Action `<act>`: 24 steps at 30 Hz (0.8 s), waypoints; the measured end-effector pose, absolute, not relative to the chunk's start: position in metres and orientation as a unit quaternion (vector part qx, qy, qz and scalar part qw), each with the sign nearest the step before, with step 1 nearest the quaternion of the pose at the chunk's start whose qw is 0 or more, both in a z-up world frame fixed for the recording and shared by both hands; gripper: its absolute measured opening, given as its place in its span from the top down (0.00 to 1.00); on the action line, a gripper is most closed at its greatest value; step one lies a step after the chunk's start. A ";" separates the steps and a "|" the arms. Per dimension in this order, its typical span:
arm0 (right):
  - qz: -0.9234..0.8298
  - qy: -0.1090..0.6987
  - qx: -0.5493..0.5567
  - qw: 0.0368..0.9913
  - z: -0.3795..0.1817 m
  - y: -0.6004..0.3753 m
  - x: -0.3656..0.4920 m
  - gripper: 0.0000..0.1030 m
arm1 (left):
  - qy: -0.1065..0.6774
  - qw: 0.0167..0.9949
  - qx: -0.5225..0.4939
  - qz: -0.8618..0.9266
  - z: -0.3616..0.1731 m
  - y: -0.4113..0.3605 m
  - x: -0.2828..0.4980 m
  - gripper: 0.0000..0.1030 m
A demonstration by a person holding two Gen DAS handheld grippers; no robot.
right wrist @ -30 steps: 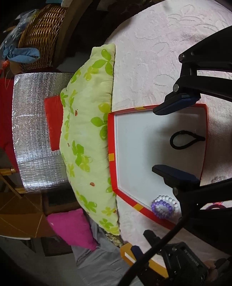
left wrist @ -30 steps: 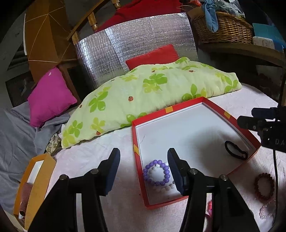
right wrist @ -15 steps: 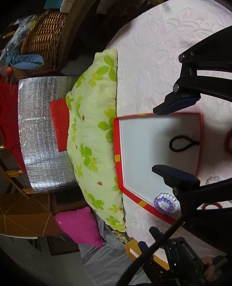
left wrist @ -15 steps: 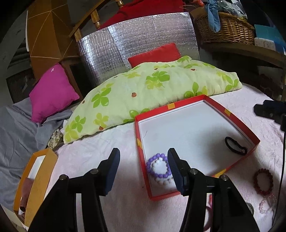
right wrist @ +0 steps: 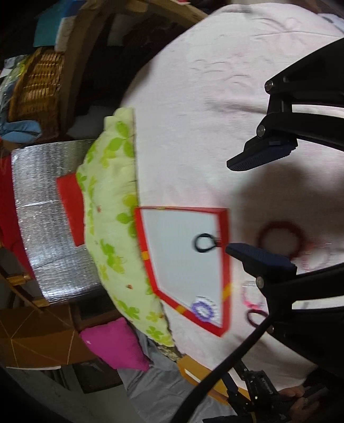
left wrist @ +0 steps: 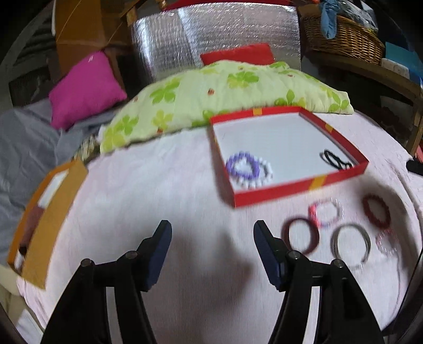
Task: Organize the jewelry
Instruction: 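Lift the open left gripper out of the red box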
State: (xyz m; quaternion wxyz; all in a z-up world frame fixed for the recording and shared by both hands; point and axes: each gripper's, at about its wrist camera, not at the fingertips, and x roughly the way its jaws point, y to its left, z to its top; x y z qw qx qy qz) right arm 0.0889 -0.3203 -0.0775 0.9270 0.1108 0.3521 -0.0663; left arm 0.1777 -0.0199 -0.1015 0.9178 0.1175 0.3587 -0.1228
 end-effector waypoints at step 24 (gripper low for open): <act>-0.011 0.459 0.093 0.884 -0.141 -0.266 0.073 0.58 | 0.442 0.865 0.081 -0.223 -0.143 -0.045 0.163 0.37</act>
